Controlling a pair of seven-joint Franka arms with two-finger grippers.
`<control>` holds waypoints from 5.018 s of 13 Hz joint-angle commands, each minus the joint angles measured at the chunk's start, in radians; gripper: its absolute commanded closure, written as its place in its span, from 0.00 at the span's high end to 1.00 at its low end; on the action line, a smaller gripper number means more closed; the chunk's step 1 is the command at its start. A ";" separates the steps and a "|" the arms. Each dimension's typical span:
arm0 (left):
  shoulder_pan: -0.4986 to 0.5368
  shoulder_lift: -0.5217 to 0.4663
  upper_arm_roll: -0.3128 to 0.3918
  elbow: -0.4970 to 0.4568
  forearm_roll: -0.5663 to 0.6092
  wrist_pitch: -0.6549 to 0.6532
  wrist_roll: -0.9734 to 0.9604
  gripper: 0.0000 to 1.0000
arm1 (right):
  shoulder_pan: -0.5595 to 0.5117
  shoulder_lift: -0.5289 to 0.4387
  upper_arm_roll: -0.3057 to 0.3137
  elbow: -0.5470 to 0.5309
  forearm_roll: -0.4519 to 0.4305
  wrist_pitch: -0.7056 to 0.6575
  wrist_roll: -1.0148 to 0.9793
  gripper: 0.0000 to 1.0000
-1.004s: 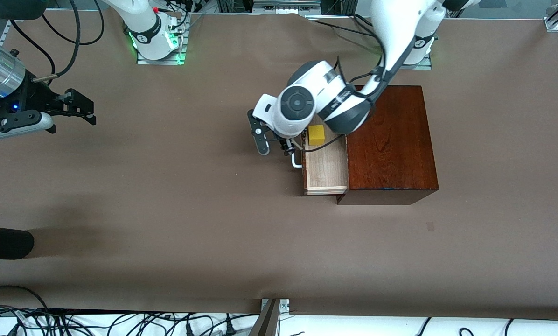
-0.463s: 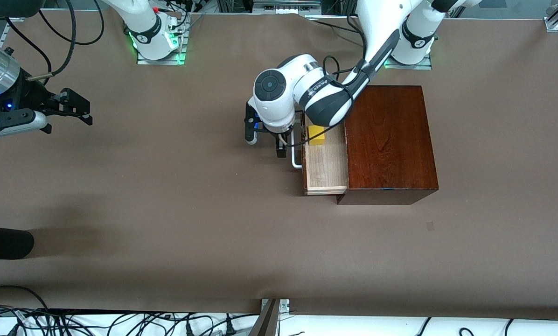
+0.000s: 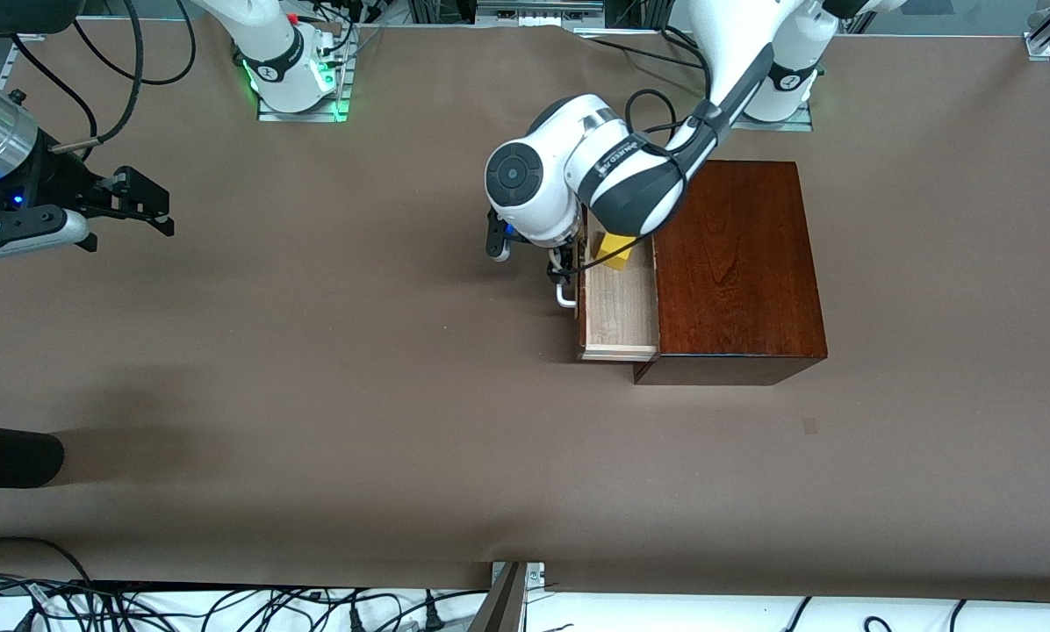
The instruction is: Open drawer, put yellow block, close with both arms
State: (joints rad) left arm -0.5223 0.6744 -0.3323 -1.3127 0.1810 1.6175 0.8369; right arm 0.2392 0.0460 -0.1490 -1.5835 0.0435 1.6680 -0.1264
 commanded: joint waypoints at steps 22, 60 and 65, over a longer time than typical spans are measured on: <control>0.216 0.005 0.050 -0.074 0.037 -0.108 0.131 1.00 | -0.014 0.002 0.008 0.011 -0.011 -0.010 0.005 1.00; 0.599 -0.550 0.088 -0.201 -0.149 0.171 -1.072 1.00 | -0.008 -0.001 0.016 0.014 -0.007 -0.011 0.011 1.00; 0.598 -0.562 0.087 -0.134 -0.135 -0.100 -0.955 1.00 | -0.008 -0.001 0.014 0.014 -0.004 -0.011 0.013 1.00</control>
State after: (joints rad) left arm 0.0590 0.1294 -0.2300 -1.4395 0.0554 1.5686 -0.1505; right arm 0.2378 0.0463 -0.1439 -1.5820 0.0417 1.6680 -0.1264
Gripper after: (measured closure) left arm 0.000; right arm 0.000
